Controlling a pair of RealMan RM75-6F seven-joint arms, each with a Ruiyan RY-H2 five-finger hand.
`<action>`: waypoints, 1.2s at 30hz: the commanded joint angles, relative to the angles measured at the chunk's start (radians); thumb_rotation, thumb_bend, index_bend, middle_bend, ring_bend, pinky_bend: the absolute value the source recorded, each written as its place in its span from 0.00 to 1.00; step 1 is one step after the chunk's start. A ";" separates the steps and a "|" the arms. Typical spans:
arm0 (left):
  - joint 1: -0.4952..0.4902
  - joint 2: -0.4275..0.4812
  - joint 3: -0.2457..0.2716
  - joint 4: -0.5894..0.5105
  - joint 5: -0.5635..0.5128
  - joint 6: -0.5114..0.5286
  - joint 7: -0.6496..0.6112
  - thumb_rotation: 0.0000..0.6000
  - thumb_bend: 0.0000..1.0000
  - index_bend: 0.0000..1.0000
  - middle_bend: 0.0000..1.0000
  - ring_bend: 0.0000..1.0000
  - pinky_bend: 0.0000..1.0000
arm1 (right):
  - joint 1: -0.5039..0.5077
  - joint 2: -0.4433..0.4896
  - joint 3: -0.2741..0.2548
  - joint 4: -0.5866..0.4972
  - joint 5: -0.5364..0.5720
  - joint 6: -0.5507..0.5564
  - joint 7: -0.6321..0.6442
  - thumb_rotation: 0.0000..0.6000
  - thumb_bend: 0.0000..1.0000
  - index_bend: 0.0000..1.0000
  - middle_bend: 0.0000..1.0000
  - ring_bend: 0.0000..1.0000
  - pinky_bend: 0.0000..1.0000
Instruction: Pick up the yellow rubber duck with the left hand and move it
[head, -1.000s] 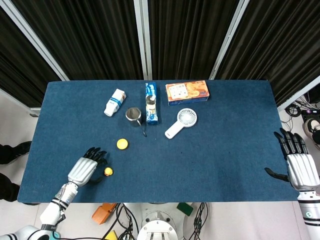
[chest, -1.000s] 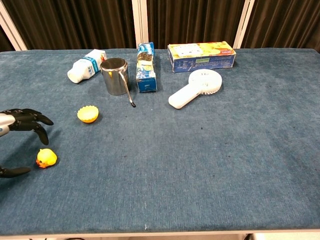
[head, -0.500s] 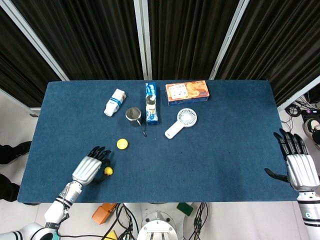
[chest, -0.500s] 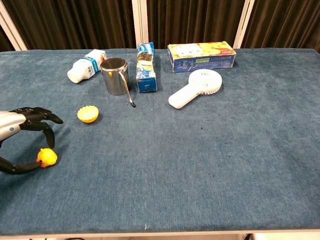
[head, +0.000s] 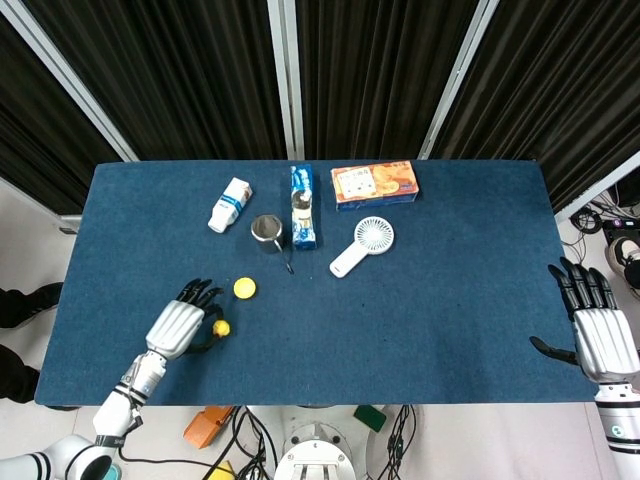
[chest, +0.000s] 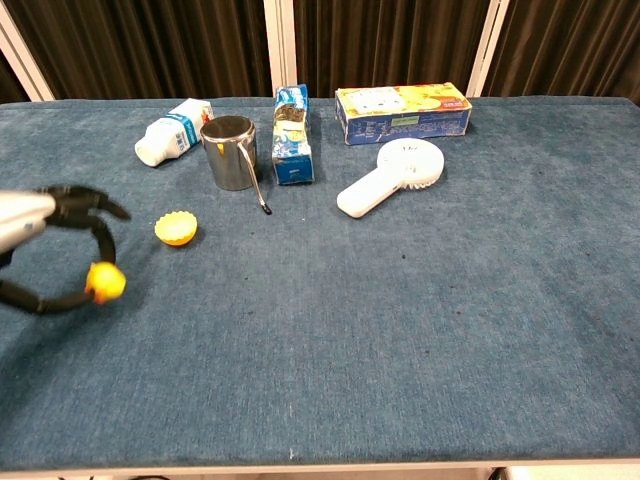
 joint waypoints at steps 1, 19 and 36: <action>-0.043 -0.003 -0.057 -0.014 -0.029 -0.015 0.000 1.00 0.42 0.55 0.15 0.04 0.00 | 0.001 -0.001 0.000 -0.001 0.000 -0.001 -0.002 1.00 0.15 0.00 0.04 0.00 0.06; -0.223 -0.087 -0.180 0.052 -0.281 -0.214 0.146 1.00 0.41 0.53 0.15 0.03 0.00 | -0.013 -0.002 -0.003 0.008 0.011 0.005 0.008 1.00 0.15 0.00 0.04 0.00 0.06; -0.239 -0.088 -0.151 0.061 -0.339 -0.209 0.169 1.00 0.38 0.40 0.14 0.02 0.00 | -0.014 -0.003 -0.002 0.012 0.012 0.005 0.010 1.00 0.15 0.00 0.04 0.00 0.06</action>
